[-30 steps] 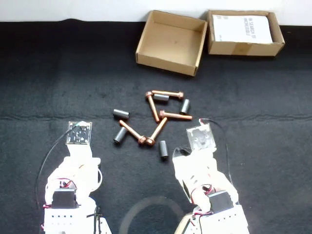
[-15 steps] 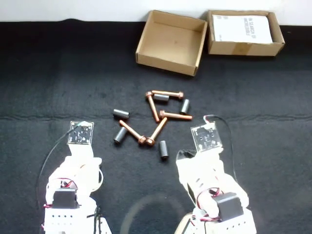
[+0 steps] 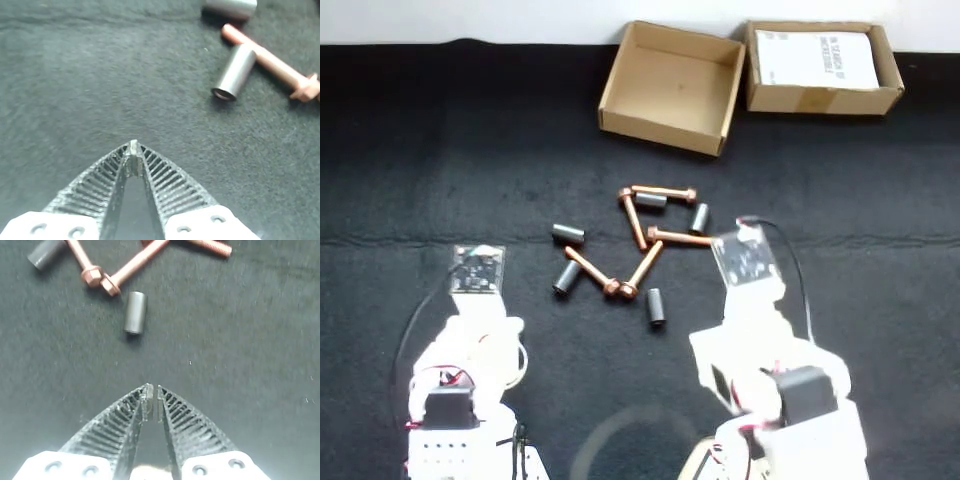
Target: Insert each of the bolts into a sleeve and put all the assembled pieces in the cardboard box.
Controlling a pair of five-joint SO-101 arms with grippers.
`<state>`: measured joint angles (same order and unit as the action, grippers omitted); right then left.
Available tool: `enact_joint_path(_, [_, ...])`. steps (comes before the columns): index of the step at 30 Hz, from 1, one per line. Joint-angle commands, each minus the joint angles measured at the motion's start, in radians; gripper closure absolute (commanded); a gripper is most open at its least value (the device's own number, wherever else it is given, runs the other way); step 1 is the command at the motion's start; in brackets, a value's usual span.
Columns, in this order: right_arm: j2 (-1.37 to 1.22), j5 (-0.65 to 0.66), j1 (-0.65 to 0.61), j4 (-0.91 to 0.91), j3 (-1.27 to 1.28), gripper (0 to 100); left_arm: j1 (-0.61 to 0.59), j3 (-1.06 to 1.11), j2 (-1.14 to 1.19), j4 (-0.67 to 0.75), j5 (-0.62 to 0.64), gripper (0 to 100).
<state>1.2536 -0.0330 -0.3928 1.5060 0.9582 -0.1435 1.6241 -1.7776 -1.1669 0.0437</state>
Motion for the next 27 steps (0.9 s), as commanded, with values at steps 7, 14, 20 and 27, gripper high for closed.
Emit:
enact_joint_path(7, [-0.533, 0.012, -0.016, 0.119, -0.444, 96.4, -0.025, -0.337, 0.067, -0.238, -0.006, 99])
enact_joint_path(14, [-0.725, 0.104, -0.058, 0.113, -0.567, 96.4, -0.025, -0.730, 0.535, -0.394, -0.003, 99])
enact_joint_path(20, [-0.771, 0.110, -0.142, 0.054, -0.562, 96.4, -0.025, -0.986, 0.885, -0.523, -0.005, 99])
enact_joint_path(27, [-0.866, 0.143, -0.147, -0.025, -0.550, 96.4, 0.041, -1.001, 0.938, -0.529, -0.002, 99])
